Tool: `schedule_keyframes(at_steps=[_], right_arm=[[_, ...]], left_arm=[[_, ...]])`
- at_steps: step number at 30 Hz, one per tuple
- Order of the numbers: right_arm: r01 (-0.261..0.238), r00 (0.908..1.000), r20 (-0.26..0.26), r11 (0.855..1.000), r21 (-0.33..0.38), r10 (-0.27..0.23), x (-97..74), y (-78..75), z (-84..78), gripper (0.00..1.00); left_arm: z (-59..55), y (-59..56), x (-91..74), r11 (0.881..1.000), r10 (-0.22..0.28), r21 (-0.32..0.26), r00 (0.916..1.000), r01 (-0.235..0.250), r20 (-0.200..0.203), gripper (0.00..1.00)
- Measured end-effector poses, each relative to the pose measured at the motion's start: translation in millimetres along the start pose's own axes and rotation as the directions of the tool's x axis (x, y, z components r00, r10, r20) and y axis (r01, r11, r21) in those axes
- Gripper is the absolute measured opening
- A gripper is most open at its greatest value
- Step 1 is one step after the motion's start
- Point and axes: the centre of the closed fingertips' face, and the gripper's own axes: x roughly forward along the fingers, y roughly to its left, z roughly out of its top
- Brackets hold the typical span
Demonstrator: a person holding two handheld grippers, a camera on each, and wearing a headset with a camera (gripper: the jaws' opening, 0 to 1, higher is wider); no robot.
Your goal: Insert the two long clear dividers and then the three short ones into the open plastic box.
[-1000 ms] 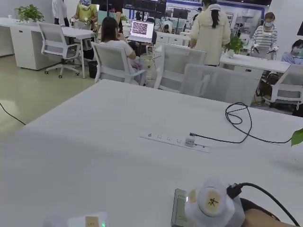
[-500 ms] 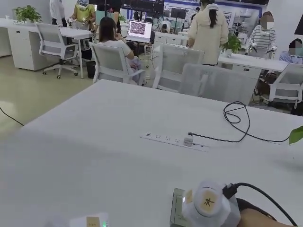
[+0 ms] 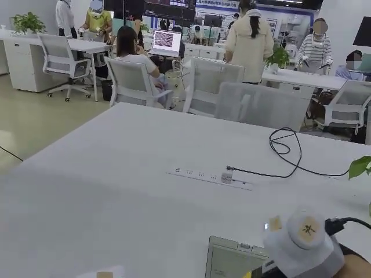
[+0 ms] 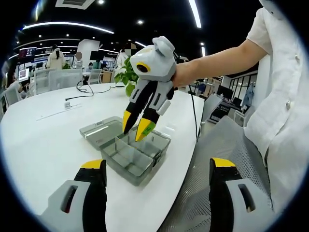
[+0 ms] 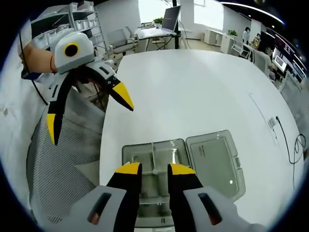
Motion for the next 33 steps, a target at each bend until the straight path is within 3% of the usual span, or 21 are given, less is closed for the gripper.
schedule_keyframes(at_steps=[5, 9, 12, 21, 29, 33], right_arm=[[0.012, 0.9997, 0.021, 1.0, 0.008, -0.012, -24.5, 3.0, -10.7, 0.28], [0.024, 0.9996, 0.015, 1.0, 0.013, -0.025, -42.0, 4.7, -29.6, 0.33], [0.037, 0.9993, -0.005, 0.999, 0.029, -0.037, -51.5, 4.1, -50.4, 0.4], [0.059, 0.9943, -0.094, 0.994, 0.087, -0.051, -71.1, 3.4, -124.8, 0.46], [0.06, 0.9807, -0.19, 0.995, 0.075, -0.045, -72.5, 2.7, -180.2, 0.49], [0.055, 0.9588, -0.278, 0.998, -0.015, -0.057, -70.0, -3.4, -204.5, 0.49]], left_arm=[[1.3, -0.6, -0.2, 1.0, -0.002, 0.005, 1.0, 0.002, -0.002, 0.89], [2.1, 1.5, -1.9, 1.0, 0.003, 0.004, 1.0, -0.003, -0.003, 0.89], [1.7, 2.4, -3.6, 1.0, 0.005, 0.006, 1.0, -0.005, -0.007, 0.89], [1.8, 2.7, -5.4, 1.0, 0.008, 0.005, 0.9999, -0.008, -0.01, 0.88], [4.1, 1.8, -4.8, 1.0, 0.007, 0.006, 1.0, -0.007, -0.007, 0.88], [3.5, 1.6, -4.8, 1.0, 0.005, 0.006, 0.9999, -0.005, -0.01, 0.88]])
